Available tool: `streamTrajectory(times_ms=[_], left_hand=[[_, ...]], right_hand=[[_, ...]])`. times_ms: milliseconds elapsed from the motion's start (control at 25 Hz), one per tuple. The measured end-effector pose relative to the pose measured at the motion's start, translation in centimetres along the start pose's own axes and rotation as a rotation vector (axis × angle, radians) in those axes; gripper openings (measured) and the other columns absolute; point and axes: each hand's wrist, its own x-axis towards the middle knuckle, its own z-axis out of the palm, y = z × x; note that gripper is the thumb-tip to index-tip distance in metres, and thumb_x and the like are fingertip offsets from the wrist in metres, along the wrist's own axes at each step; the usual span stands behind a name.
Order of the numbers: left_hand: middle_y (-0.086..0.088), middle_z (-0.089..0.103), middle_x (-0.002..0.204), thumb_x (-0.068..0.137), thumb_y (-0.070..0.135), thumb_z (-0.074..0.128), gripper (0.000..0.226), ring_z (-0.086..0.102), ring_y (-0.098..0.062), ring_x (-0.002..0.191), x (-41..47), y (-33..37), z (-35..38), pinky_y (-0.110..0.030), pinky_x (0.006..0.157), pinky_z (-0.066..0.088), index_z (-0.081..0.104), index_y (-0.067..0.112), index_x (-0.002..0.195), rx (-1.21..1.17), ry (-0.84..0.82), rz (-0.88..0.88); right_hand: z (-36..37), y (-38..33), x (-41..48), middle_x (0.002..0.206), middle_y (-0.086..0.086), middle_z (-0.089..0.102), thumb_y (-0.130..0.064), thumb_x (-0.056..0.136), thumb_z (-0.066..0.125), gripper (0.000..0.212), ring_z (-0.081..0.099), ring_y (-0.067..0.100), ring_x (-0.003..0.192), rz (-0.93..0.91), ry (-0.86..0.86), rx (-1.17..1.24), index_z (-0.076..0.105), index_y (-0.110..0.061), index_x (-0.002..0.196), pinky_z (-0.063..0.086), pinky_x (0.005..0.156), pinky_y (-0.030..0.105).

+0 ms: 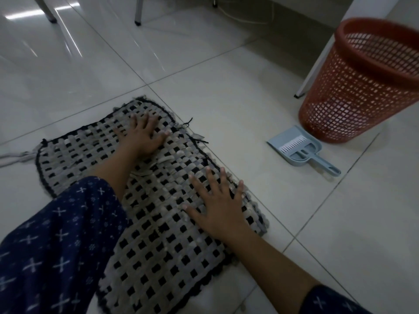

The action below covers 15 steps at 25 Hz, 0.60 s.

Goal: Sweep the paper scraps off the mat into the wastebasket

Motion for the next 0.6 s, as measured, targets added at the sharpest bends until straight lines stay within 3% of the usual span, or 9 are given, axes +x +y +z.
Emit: streamTrajectory(times_ms=[240, 400, 520, 600], left_hand=[[0.008, -0.013, 0.159, 0.070, 0.086, 0.009, 0.087, -0.020, -0.025, 0.144, 1.6, -1.3, -0.5, -0.070, 0.102, -0.018, -0.004, 0.044, 0.146, 0.053, -0.045, -0.034], [0.001, -0.013, 0.159, 0.082, 0.074, 0.011, 0.077, -0.020, -0.029, 0.143, 0.6, 0.2, -1.4, -0.070, 0.104, -0.014, -0.004, 0.036, 0.148, 0.124, -0.066, -0.052], [-0.004, -0.010, 0.159, 0.085, 0.072, 0.015, 0.080, -0.016, -0.030, 0.144, -2.1, 1.3, -1.5, -0.066, 0.107, -0.014, -0.003, 0.029, 0.150, 0.078, 0.006, -0.050], [-0.003, -0.010, 0.159, 0.079, 0.079, 0.017, 0.088, -0.014, -0.032, 0.145, -4.4, 1.2, -0.5, -0.065, 0.107, -0.011, -0.005, 0.031, 0.149, 0.103, -0.057, -0.006]], right_hand=[[-0.1, 0.3, 0.5, 0.155, -0.009, -0.030, -0.078, 0.078, 0.012, 0.074, -0.036, 0.024, 0.139, 0.005, -0.069, -0.034, -0.014, -0.052, 0.142, -0.021, 0.109, 0.064], [-0.6, 0.1, 0.9, 0.154, -0.006, -0.033, -0.079, 0.077, 0.009, 0.076, -0.037, 0.025, 0.139, 0.017, -0.105, -0.042, -0.018, -0.050, 0.142, -0.021, 0.109, 0.064], [0.4, 0.5, -1.6, 0.155, -0.001, -0.030, -0.078, 0.080, 0.007, 0.074, -0.034, 0.022, 0.141, -0.017, 0.079, -0.003, -0.014, -0.048, 0.144, -0.025, 0.109, 0.060], [2.1, 1.0, -4.6, 0.158, 0.000, -0.020, -0.077, 0.083, 0.010, 0.074, -0.028, 0.019, 0.143, -0.002, 0.179, 0.000, -0.007, -0.045, 0.147, -0.023, 0.110, 0.055]])
